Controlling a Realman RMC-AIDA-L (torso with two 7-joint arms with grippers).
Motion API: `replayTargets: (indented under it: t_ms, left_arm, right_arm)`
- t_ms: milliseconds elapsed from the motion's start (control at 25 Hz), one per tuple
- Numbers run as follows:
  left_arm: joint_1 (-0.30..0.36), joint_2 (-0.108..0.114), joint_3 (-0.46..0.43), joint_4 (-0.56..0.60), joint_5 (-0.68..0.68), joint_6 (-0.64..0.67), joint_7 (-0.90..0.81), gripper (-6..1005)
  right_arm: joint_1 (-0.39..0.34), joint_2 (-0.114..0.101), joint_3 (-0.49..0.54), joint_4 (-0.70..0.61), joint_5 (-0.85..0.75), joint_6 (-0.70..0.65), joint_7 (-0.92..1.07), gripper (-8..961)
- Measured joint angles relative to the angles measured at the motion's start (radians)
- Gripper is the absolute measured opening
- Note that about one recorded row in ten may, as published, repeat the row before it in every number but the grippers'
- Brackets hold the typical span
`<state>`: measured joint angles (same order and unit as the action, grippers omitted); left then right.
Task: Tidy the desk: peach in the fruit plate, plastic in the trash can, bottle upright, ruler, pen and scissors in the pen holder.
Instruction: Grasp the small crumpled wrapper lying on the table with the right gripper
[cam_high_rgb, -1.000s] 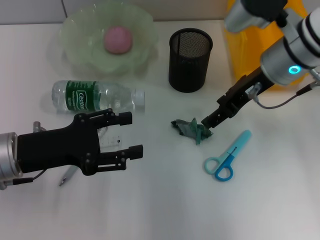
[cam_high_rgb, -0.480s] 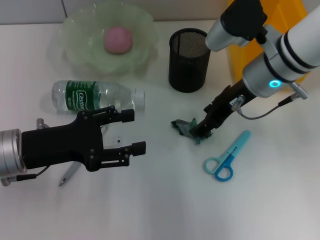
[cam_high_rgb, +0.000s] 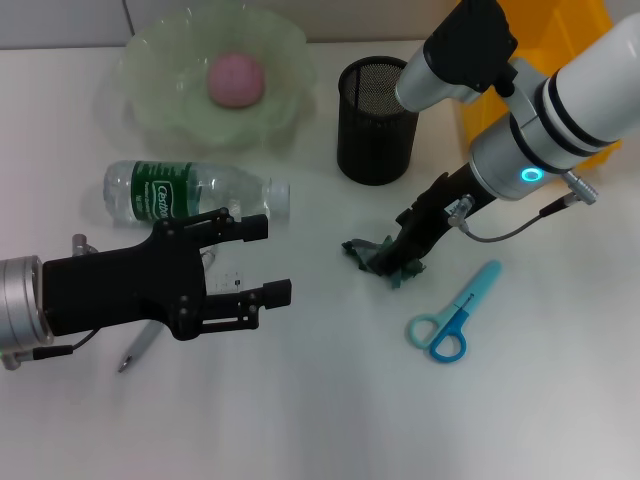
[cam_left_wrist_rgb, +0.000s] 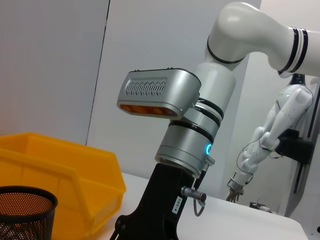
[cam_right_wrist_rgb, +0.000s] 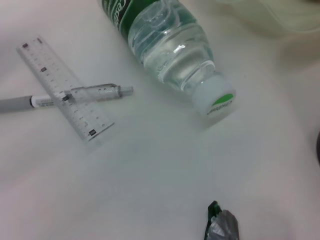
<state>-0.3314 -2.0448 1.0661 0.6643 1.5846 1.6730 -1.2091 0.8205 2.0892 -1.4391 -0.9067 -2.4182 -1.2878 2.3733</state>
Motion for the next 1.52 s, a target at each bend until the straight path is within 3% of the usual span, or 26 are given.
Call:
replayTargets:
  t_ms: [320, 760, 1200, 1520]
  left_arm:
    - [0.0, 0.0, 0.0, 0.0, 0.0, -0.001, 0.0, 799]
    - [0.0, 0.0, 0.0, 0.0, 0.0, -0.004, 0.001, 799]
    - [0.006, -0.002, 0.0, -0.002, 0.0, -0.007, 0.002, 800]
    - [0.007, -0.001, 0.0, -0.002, 0.0, -0.011, 0.002, 800]
  right_arm:
    - [0.007, 0.0, -0.012, 0.035, 0.019, 0.021, -0.002, 789]
    - [0.007, 0.0, -0.048, 0.042, 0.029, 0.034, -0.002, 663]
    - [-0.014, 0.0, -0.098, 0.03, 0.038, 0.076, -0.006, 294]
    - [-0.056, 0.0, -0.104, -0.041, 0.052, 0.081, -0.008, 182]
